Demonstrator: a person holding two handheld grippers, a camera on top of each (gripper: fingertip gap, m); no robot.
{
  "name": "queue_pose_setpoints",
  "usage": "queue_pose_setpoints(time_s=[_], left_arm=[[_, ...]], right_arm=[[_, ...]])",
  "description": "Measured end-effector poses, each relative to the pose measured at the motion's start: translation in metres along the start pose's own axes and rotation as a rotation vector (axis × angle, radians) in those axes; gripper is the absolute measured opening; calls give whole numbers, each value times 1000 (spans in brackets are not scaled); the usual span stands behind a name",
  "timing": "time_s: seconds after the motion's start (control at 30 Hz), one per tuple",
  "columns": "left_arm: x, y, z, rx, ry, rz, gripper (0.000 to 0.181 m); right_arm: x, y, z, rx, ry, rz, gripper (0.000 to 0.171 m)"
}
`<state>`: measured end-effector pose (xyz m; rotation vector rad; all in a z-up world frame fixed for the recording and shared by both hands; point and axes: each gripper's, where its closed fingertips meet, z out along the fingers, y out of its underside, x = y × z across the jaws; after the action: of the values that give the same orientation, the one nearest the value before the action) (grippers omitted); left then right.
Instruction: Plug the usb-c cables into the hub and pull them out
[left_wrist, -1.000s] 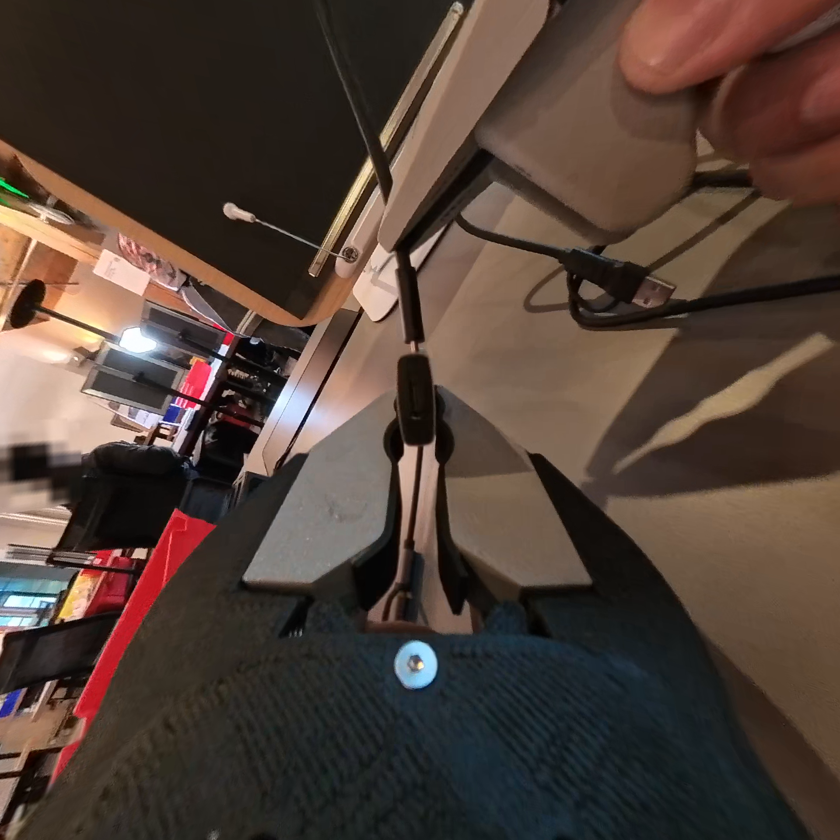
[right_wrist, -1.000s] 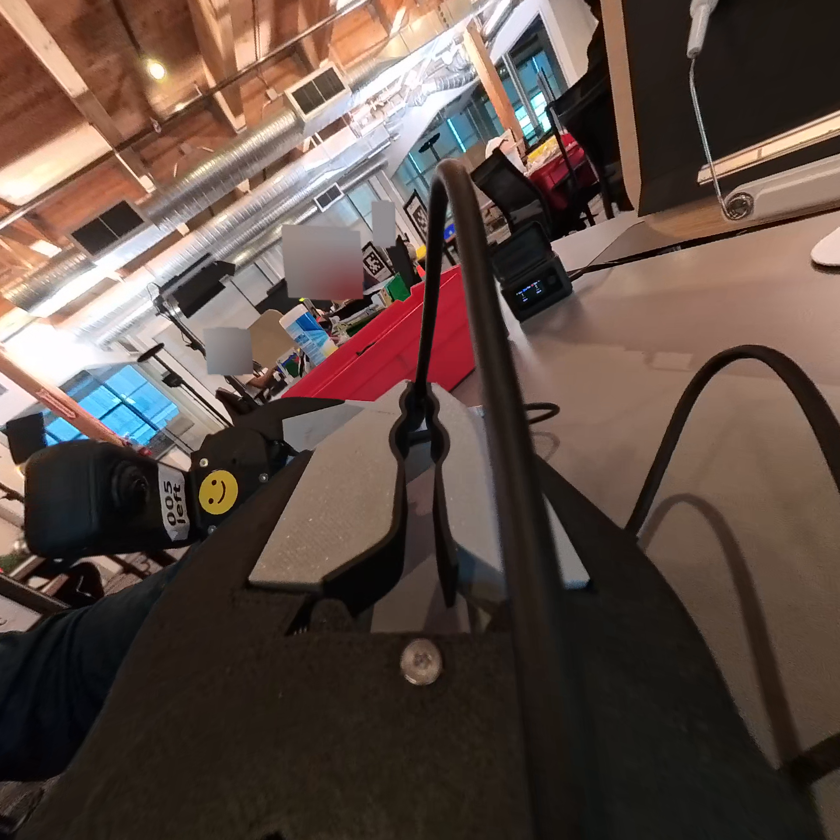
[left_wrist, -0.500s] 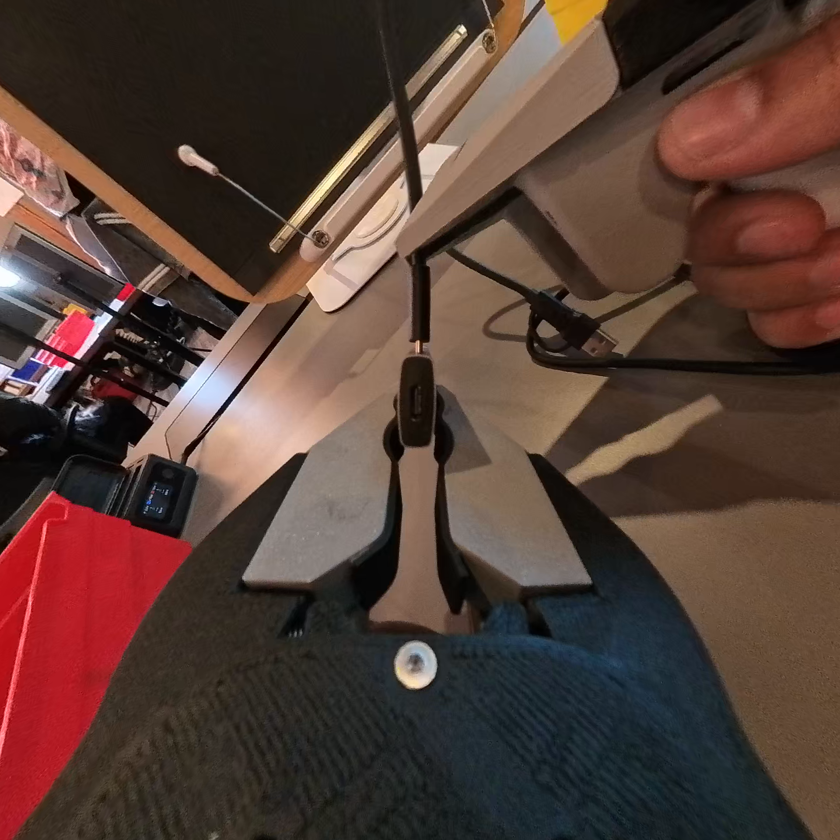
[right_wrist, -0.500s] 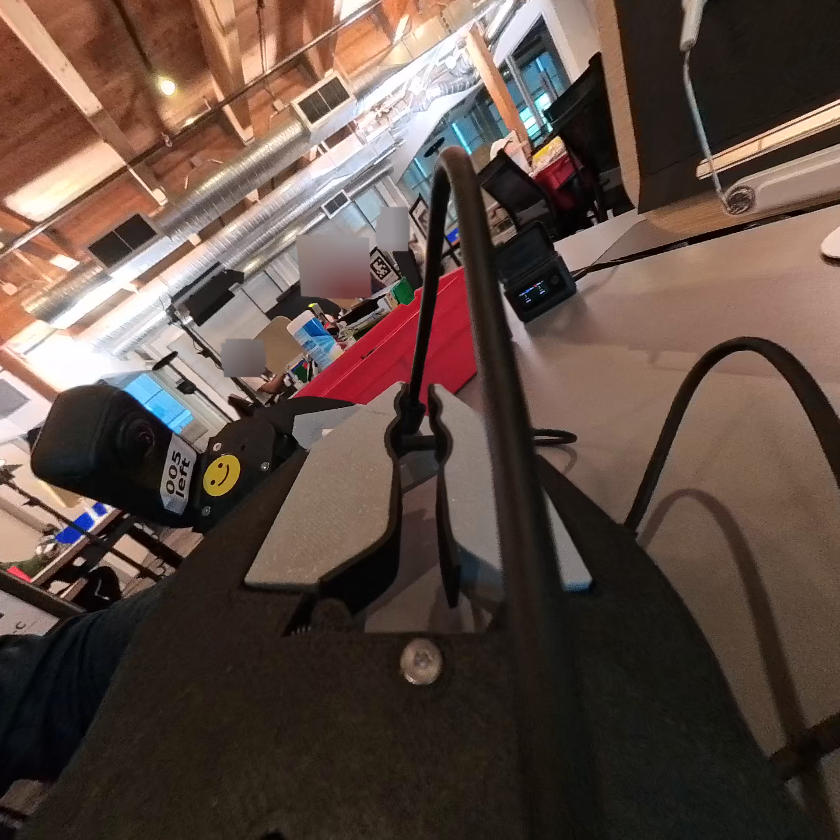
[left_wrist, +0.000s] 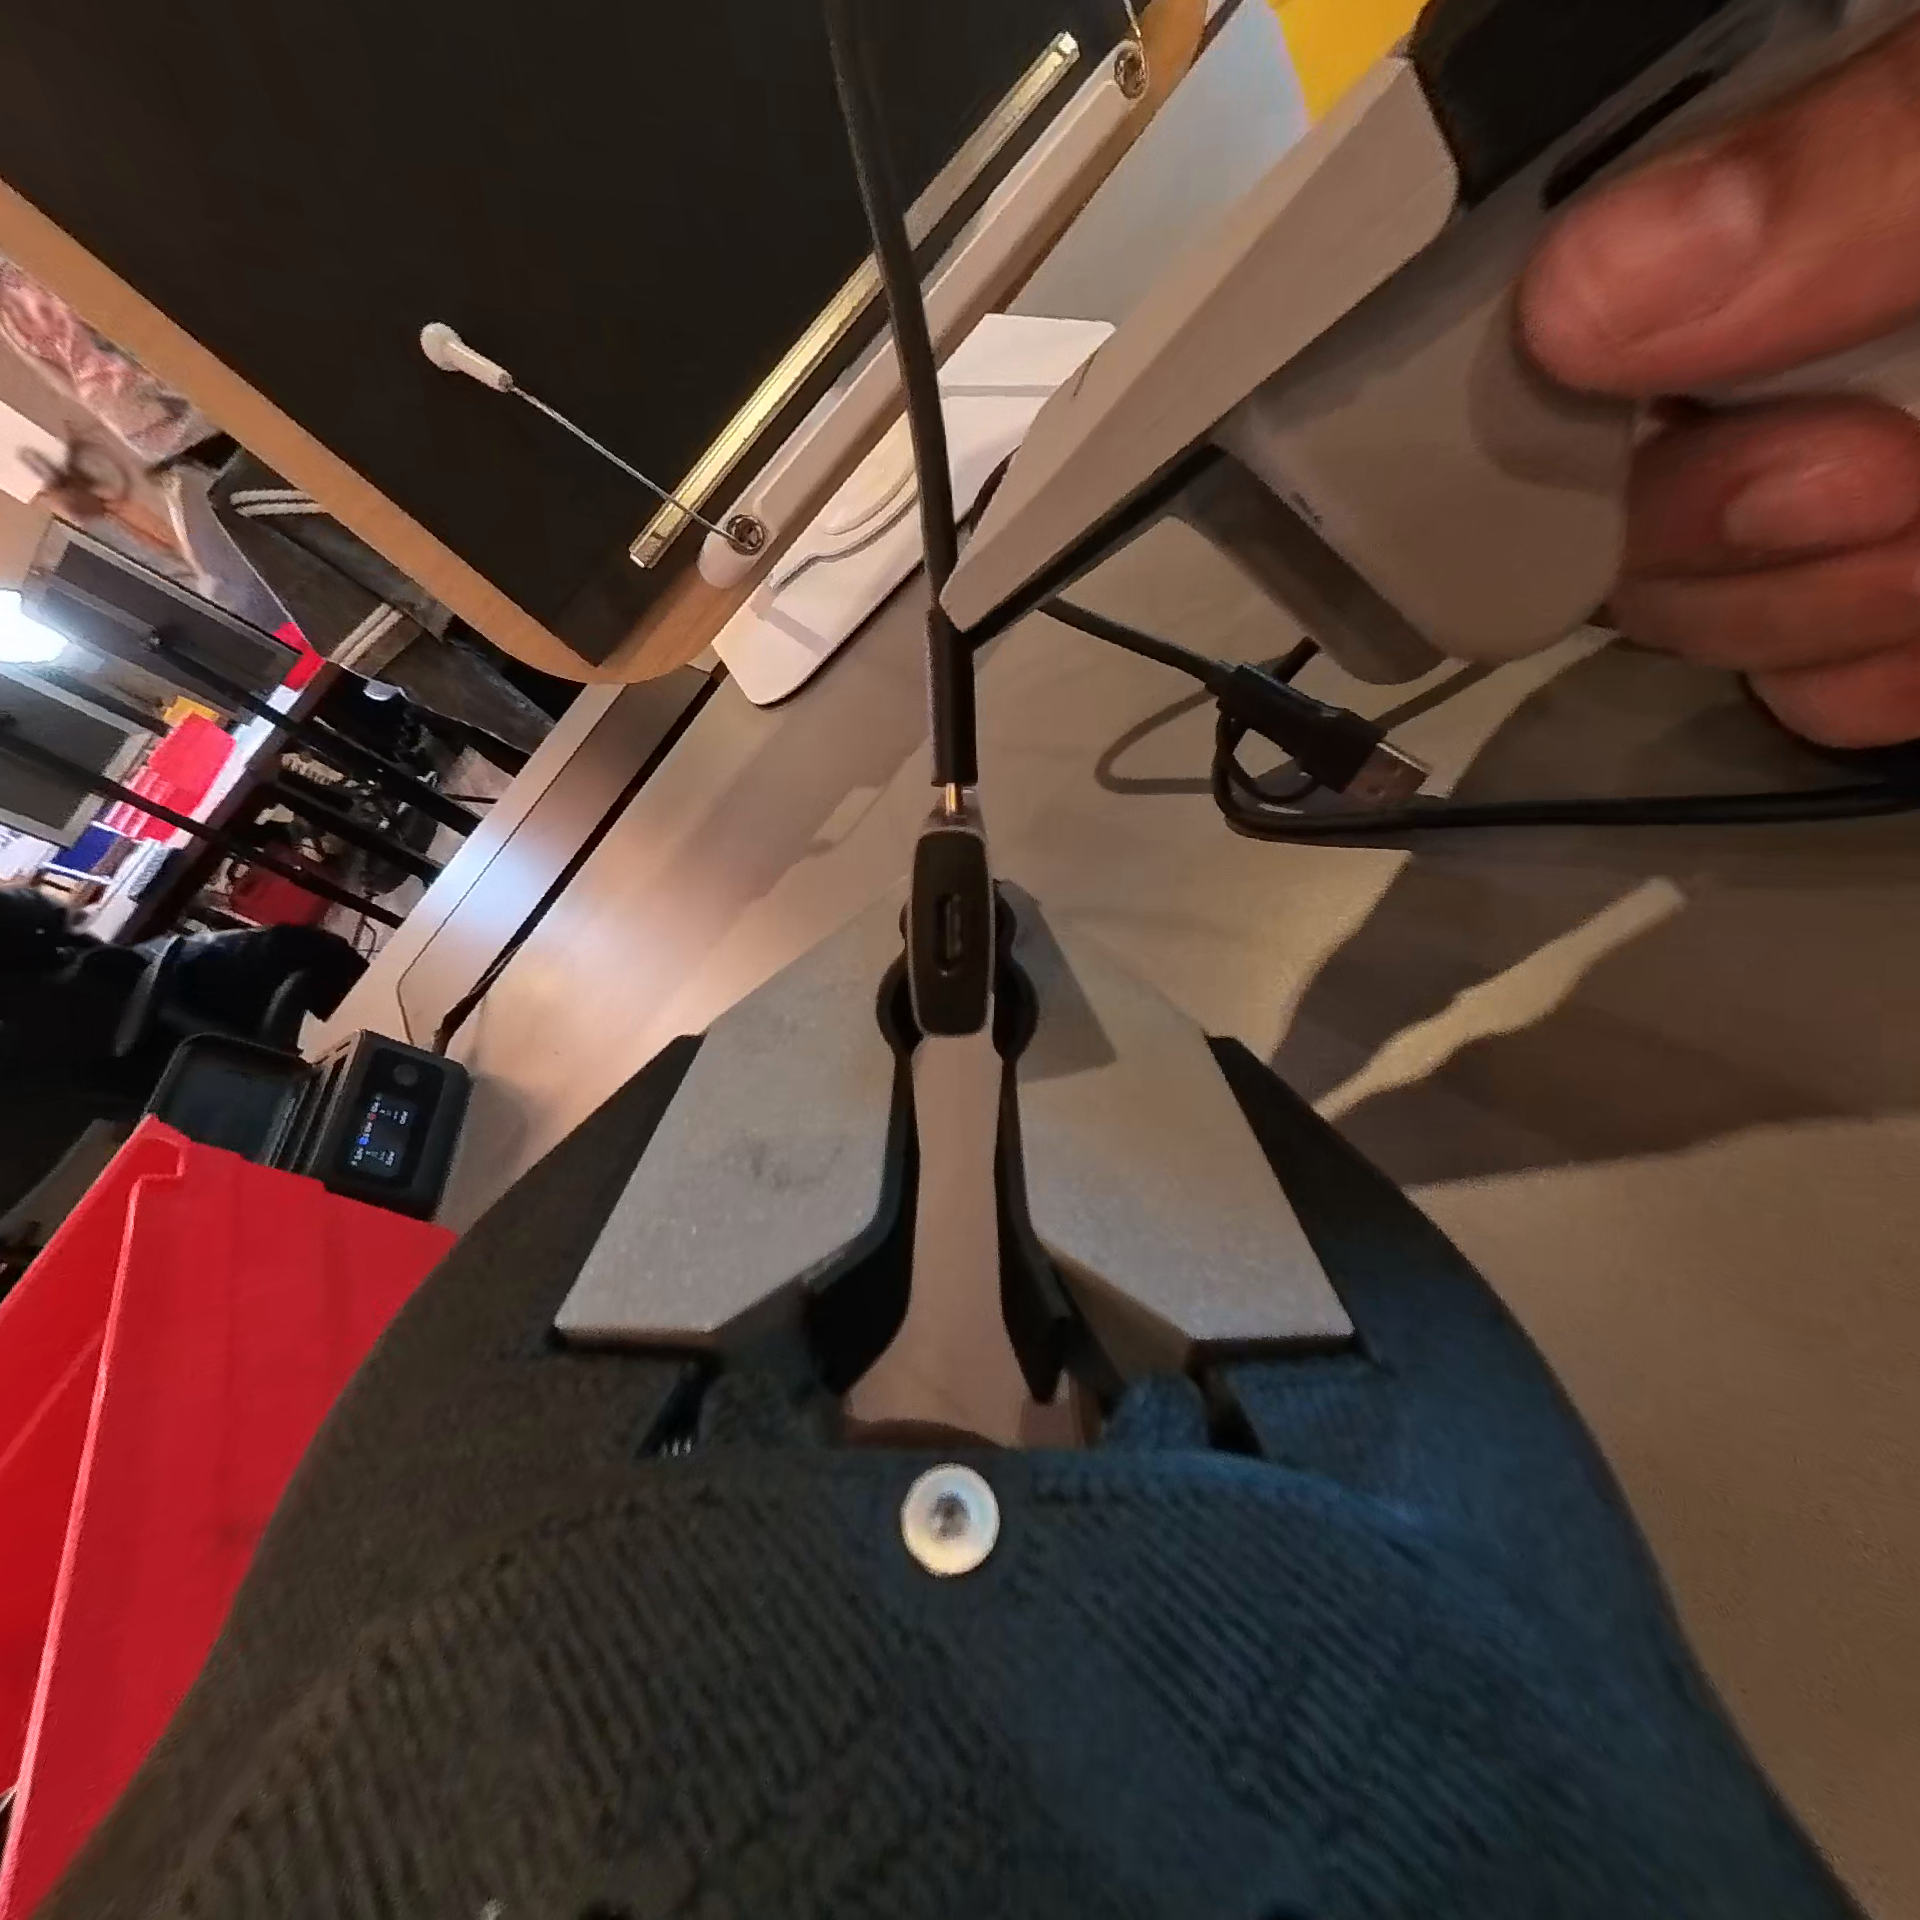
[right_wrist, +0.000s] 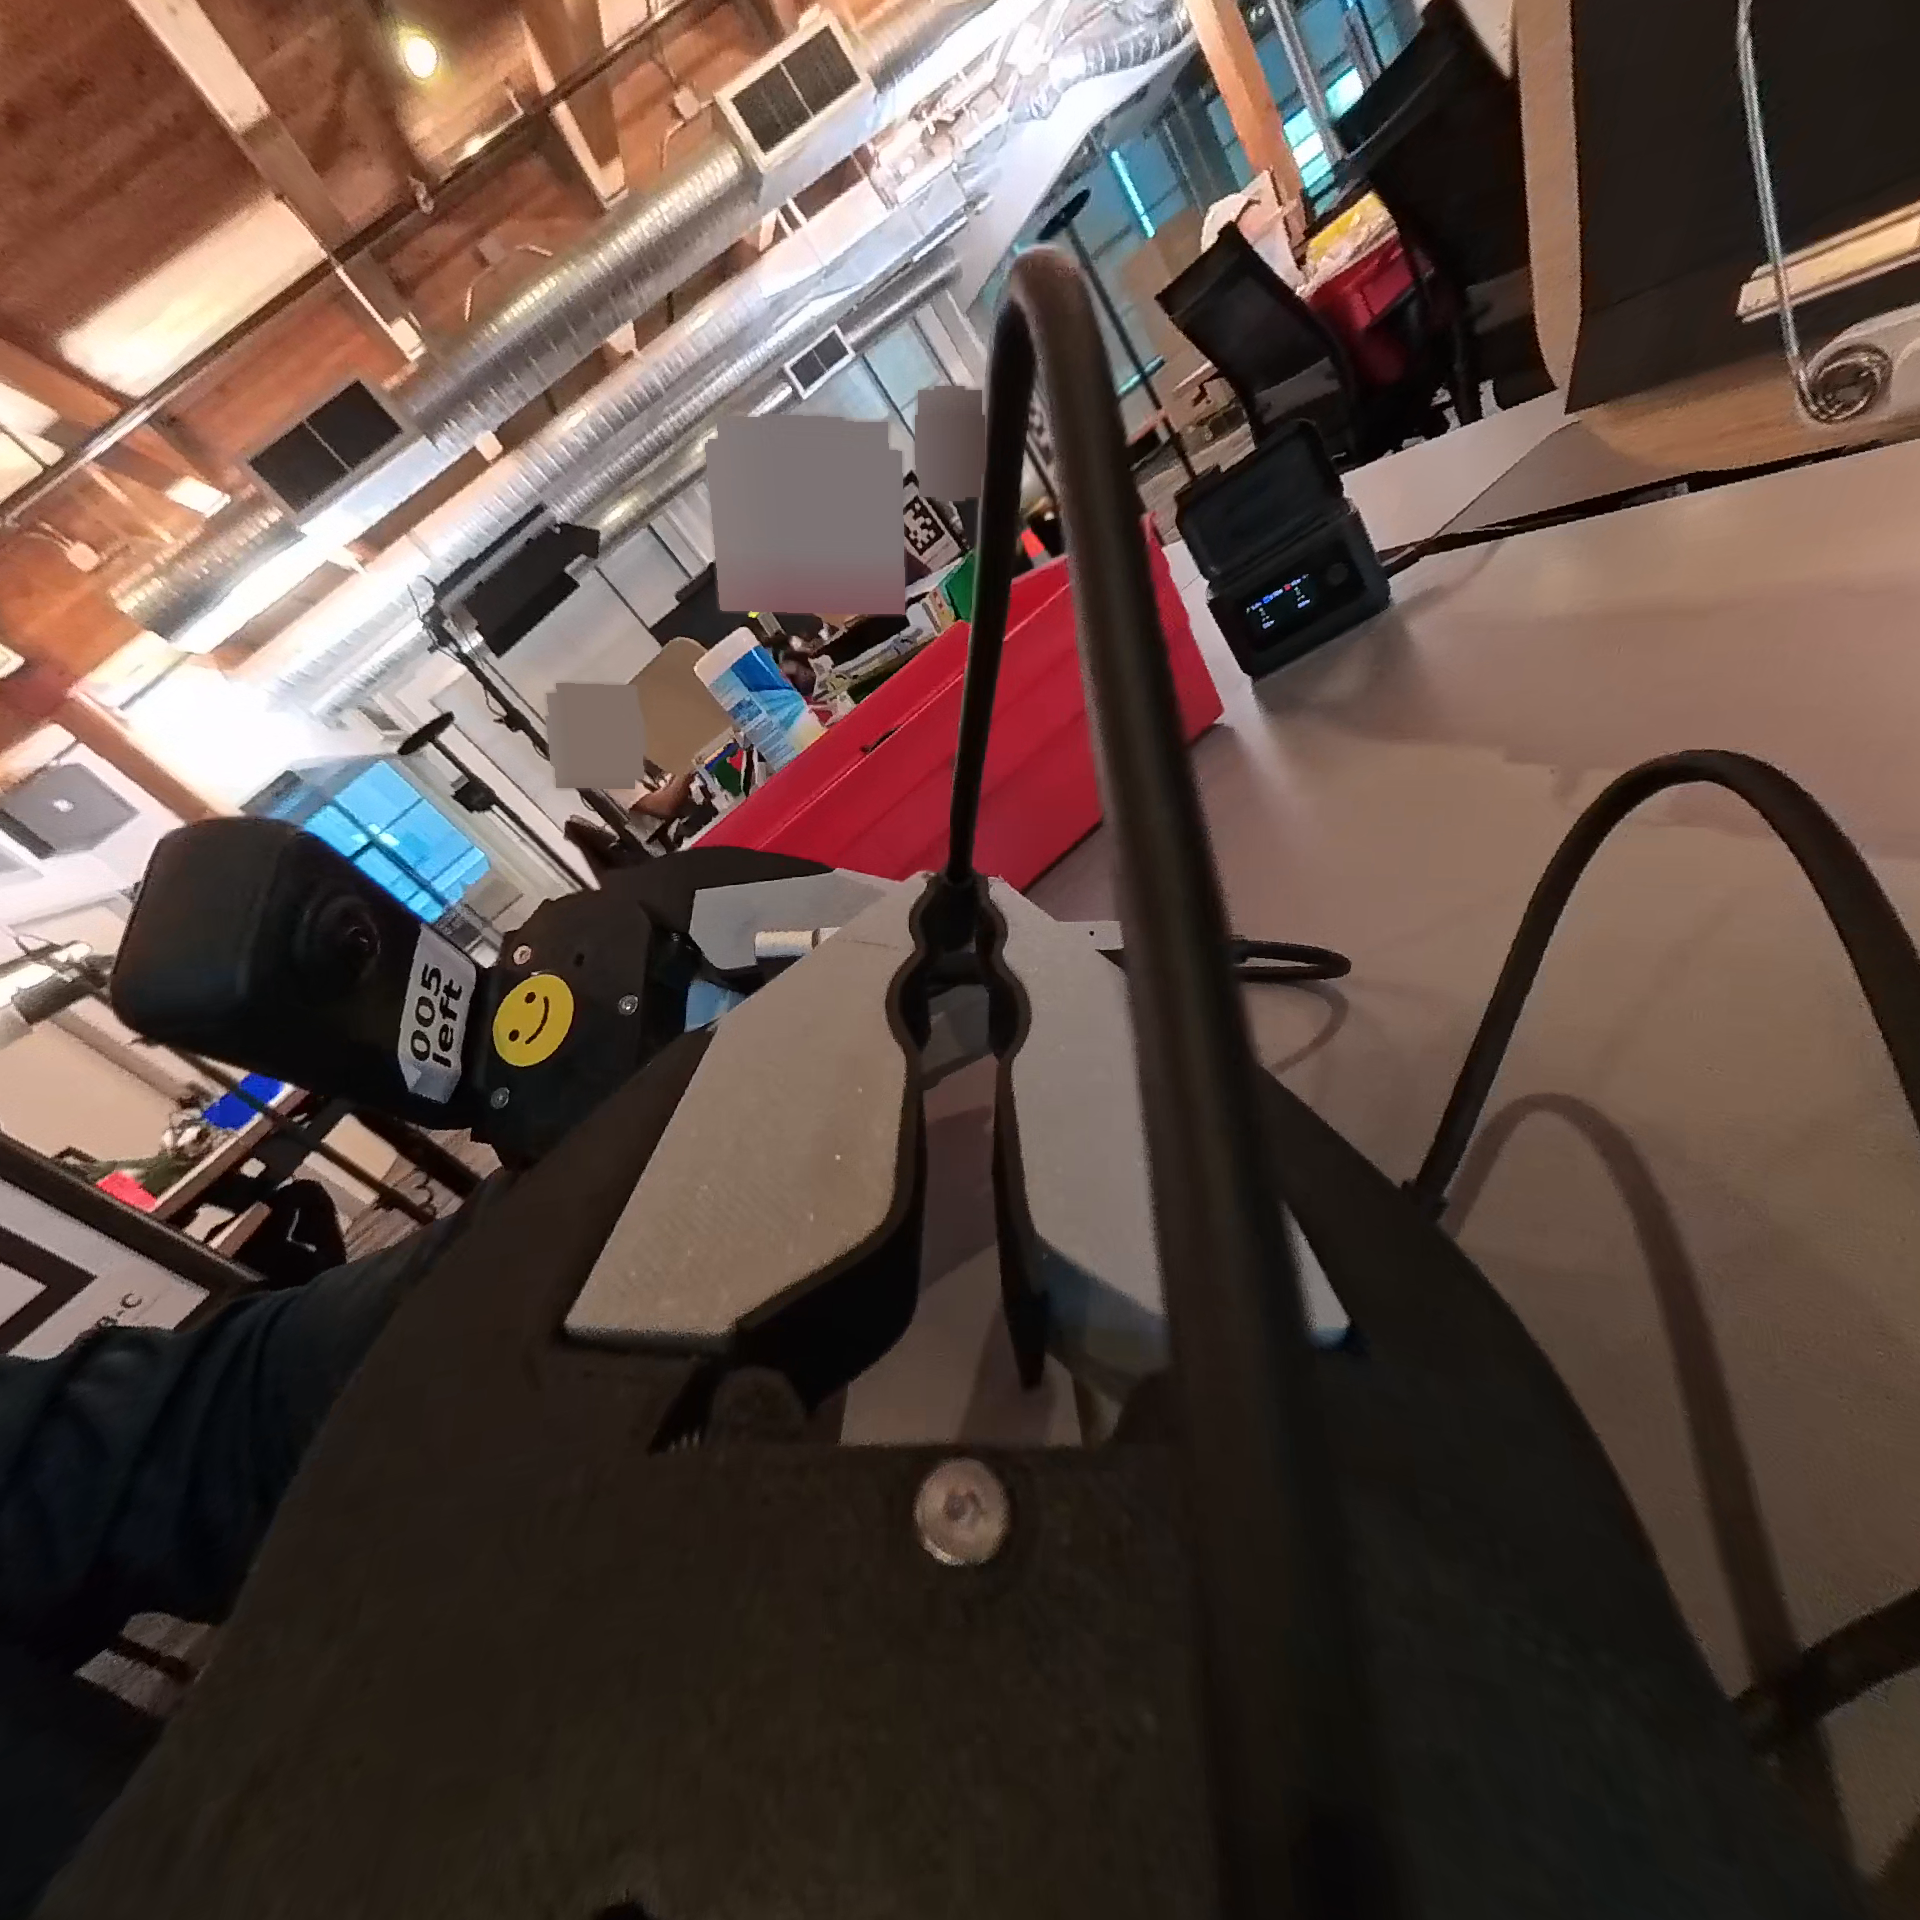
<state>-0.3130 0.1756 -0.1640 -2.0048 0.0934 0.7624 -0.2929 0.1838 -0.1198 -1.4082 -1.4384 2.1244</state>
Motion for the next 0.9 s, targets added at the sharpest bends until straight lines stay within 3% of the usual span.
queue_pose_setpoints(time_s=[0.57,0.9], left_arm=[[0,3,2,-22,-25,37,6],[7,13,6,-99,14,23,5]], right_arm=[[1,4,2,-58,-17,-16,2],[7,13,3,-165,209,-377,2]])
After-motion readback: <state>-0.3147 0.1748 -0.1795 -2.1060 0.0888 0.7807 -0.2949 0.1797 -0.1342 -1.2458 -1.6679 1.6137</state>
